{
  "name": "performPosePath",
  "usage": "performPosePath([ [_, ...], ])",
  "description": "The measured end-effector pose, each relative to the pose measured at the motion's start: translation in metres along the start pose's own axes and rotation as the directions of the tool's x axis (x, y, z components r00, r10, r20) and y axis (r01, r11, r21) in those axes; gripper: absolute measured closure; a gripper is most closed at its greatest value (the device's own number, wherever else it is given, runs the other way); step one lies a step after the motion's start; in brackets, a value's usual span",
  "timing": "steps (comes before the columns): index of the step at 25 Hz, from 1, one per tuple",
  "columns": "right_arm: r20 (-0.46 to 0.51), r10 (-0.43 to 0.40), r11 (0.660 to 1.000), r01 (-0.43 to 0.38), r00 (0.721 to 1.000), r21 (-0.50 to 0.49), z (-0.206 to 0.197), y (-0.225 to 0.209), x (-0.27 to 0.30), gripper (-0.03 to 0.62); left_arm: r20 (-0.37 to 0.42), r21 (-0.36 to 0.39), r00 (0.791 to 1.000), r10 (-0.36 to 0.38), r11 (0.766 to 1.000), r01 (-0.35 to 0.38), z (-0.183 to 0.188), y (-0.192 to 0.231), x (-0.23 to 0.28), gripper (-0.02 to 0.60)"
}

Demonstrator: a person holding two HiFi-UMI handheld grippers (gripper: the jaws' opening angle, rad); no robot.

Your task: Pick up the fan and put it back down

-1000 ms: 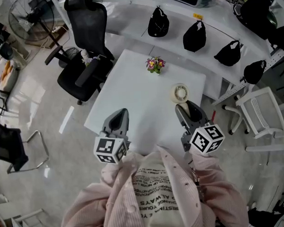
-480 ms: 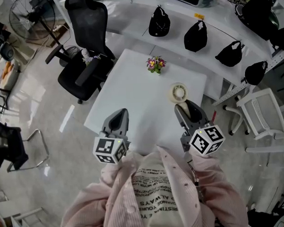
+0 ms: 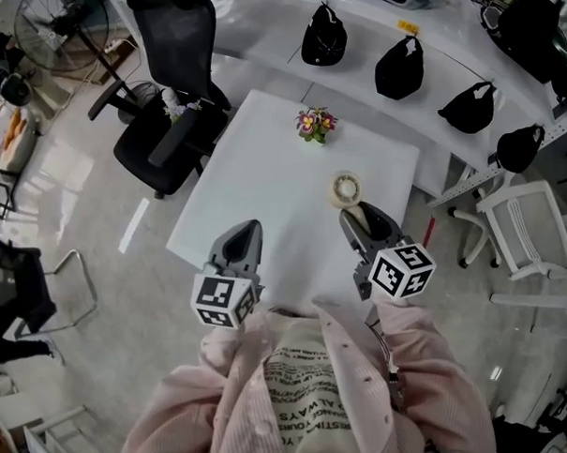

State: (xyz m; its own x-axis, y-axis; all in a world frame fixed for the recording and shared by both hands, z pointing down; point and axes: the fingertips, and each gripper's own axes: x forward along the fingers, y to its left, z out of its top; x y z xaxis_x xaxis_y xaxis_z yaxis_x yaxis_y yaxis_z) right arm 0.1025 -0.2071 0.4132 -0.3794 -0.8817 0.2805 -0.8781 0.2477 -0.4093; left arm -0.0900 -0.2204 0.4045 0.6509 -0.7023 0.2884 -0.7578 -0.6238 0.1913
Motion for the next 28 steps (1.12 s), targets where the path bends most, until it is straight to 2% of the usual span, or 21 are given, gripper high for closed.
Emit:
performPosePath([
  [7, -0.097, -0.022, 0.999, 0.026, 0.995, 0.034, -0.042, -0.022, 0.037, 0.411, -0.100, -0.032, 0.995, 0.001, 0.999, -0.005, -0.039, 0.014, 0.025, 0.580],
  [14, -0.159, -0.067, 0.994, 0.080, 0.985, 0.077, -0.081, -0.051, 0.066, 0.411, -0.197, -0.074, 0.980, -0.013, 0.997, -0.002, -0.084, 0.026, 0.055, 0.580],
  [20, -0.207, -0.104, 0.988, 0.125, 0.973, 0.091, -0.115, -0.073, 0.083, 0.411, -0.258, -0.109, 0.966, -0.027, 0.994, -0.002, -0.120, 0.033, 0.076, 0.580],
  [28, -0.259, -0.140, 0.981, 0.170, 0.956, 0.096, -0.148, -0.092, 0.098, 0.411, -0.313, -0.155, 0.949, -0.041, 0.988, -0.008, -0.150, 0.035, 0.092, 0.580],
])
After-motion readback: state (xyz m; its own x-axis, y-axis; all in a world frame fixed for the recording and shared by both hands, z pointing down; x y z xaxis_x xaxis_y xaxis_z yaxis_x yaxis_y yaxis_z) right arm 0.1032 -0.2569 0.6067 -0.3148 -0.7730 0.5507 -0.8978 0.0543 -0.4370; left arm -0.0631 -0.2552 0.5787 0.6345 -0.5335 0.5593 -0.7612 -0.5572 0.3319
